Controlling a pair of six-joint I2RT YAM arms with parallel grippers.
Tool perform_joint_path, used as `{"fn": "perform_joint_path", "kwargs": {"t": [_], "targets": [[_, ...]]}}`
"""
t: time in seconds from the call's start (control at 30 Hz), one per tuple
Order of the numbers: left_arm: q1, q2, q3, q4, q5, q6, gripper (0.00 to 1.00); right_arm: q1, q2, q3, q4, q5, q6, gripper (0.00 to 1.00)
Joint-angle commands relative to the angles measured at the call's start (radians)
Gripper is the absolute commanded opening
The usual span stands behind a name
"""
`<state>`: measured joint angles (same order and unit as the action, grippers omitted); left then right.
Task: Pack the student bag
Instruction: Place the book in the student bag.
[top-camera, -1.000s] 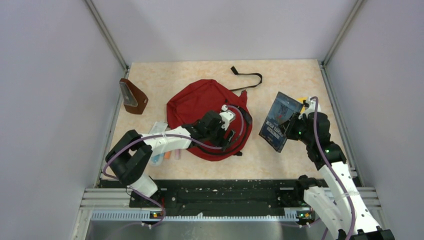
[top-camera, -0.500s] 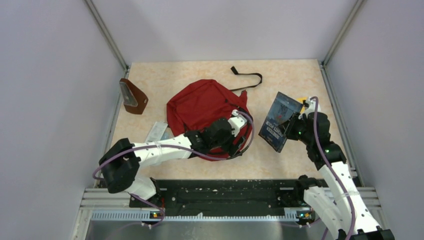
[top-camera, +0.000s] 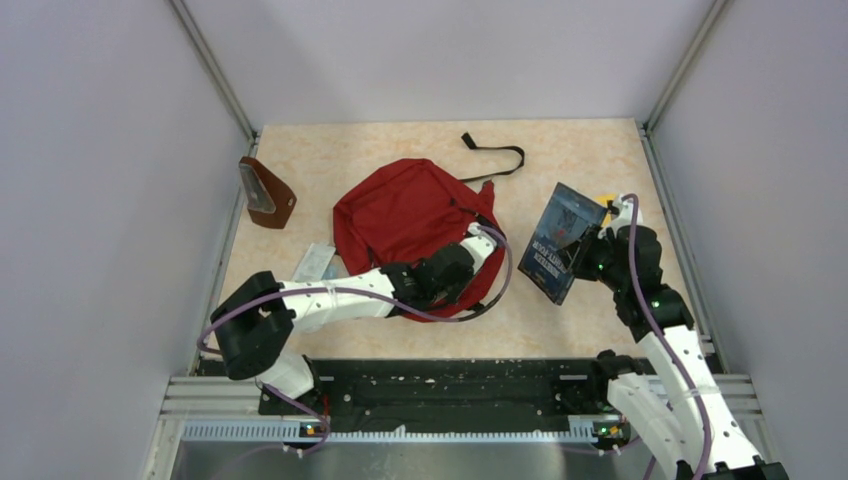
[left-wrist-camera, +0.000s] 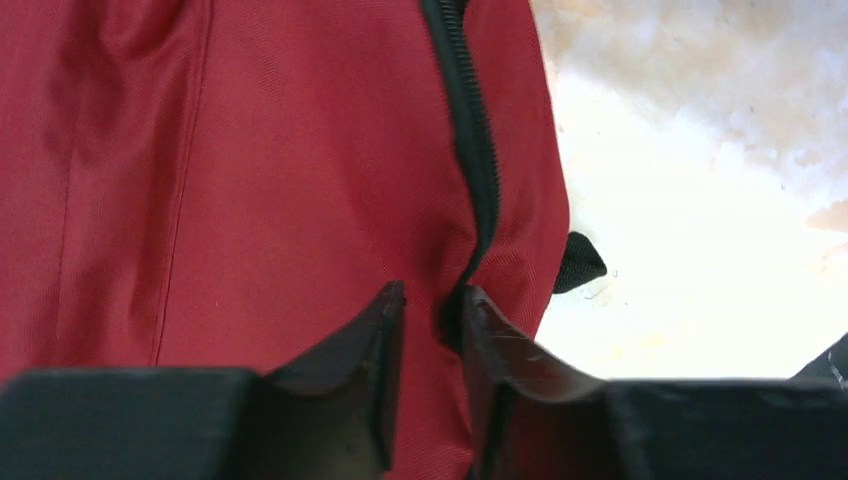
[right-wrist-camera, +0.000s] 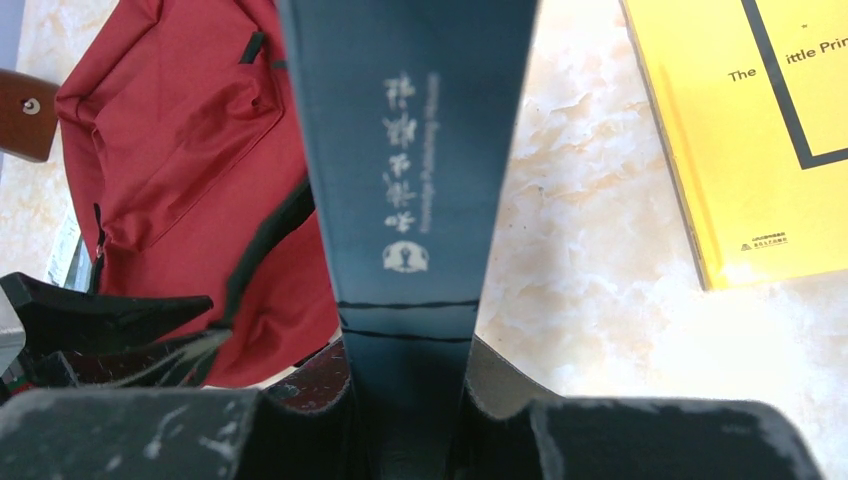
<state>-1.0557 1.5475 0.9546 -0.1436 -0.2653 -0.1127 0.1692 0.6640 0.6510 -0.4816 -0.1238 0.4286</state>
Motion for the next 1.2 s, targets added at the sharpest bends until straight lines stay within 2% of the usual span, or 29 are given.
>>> {"fn": "perform_joint_path", "kwargs": {"t": [0.0,0.2,0.27,0.57,0.7,0.87,0.97,1.17], "targets": [[0.002,-0.046,0.038,0.005,-0.096,-0.025,0.26,0.008,-0.034,0.052,0.092,0.009,-0.004,0.0],[0.002,-0.099,0.046,0.003,-0.113,-0.035,0.04,0.008,-0.036,0.052,0.087,0.013,-0.005,0.0],[0.001,-0.117,0.056,-0.011,-0.137,-0.037,0.0,0.008,-0.036,0.054,0.083,0.015,-0.006,0.0],[0.03,-0.194,0.229,-0.198,-0.229,-0.002,0.0,0.008,-0.037,0.143,0.059,-0.034,0.057,0.0],[0.096,-0.222,0.334,-0.277,-0.183,0.037,0.0,0.009,-0.015,0.157,0.127,-0.17,0.159,0.0],[0.226,-0.231,0.426,-0.333,-0.05,0.053,0.0,0.019,0.03,0.097,0.268,-0.346,0.322,0.0],[0.271,-0.224,0.456,-0.341,-0.018,0.068,0.0,0.084,0.023,0.028,0.394,-0.337,0.415,0.0],[0.301,-0.225,0.451,-0.296,0.033,0.057,0.0,0.349,0.135,-0.006,0.533,-0.197,0.443,0.0]]}}
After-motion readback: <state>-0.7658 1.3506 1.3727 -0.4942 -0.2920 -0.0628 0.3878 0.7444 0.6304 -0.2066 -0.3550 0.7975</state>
